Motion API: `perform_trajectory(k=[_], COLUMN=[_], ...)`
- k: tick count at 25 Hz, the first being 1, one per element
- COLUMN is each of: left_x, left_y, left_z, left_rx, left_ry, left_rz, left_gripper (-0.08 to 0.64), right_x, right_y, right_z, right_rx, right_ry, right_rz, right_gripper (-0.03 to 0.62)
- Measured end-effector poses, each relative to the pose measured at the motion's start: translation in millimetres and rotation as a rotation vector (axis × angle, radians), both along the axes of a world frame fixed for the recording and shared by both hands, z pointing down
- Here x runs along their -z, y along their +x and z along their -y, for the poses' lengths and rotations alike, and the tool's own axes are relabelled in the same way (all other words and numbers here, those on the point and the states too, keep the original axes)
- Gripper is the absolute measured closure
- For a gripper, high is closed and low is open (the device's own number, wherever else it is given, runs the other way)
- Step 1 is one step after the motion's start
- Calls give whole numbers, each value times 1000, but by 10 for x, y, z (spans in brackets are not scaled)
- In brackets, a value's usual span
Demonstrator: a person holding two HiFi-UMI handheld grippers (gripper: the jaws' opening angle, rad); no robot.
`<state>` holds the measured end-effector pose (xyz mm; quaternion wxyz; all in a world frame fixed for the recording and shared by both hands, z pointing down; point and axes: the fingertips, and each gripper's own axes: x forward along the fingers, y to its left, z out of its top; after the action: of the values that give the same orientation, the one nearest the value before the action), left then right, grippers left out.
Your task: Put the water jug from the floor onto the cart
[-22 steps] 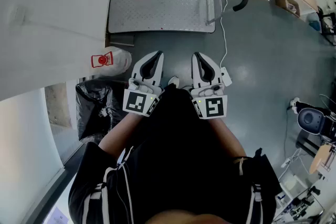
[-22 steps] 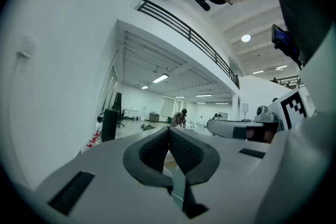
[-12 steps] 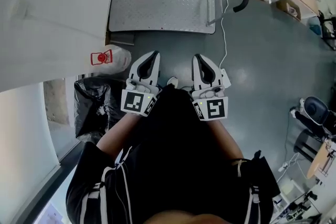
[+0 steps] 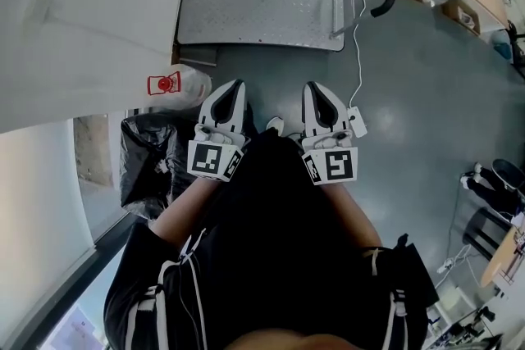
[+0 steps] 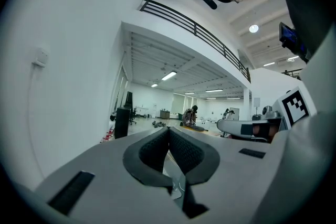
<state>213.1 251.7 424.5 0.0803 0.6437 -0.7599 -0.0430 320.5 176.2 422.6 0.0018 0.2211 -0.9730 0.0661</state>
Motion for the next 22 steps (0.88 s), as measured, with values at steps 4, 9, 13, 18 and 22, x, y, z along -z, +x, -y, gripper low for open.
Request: perform_trajectory(k=[4,9,13,18,22], left_x=[8,-57,-95,-166,-188], left_y=[0,25,50,-112,-390], left_z=[54,213,350,472,598], left_rx=[-10,-53,-107,-118,-96], left_ry=[-3,-12,-16,-25,-26], left_rz=[4,-3,-13,-42,-69], left_gripper=[541,541,541,541,541], right_x=[50,-2,-53,-163,-163], right_y=[-43,-81,-56,-124,-333], right_z=[-51,-43,51,230,369], right_rx=[21,3,-36,-91,-95], right_ry=[59,55,40,-5,-6], right_rz=[-11,-35,-40,-76,-98], right_gripper=[574,574,574,574,574])
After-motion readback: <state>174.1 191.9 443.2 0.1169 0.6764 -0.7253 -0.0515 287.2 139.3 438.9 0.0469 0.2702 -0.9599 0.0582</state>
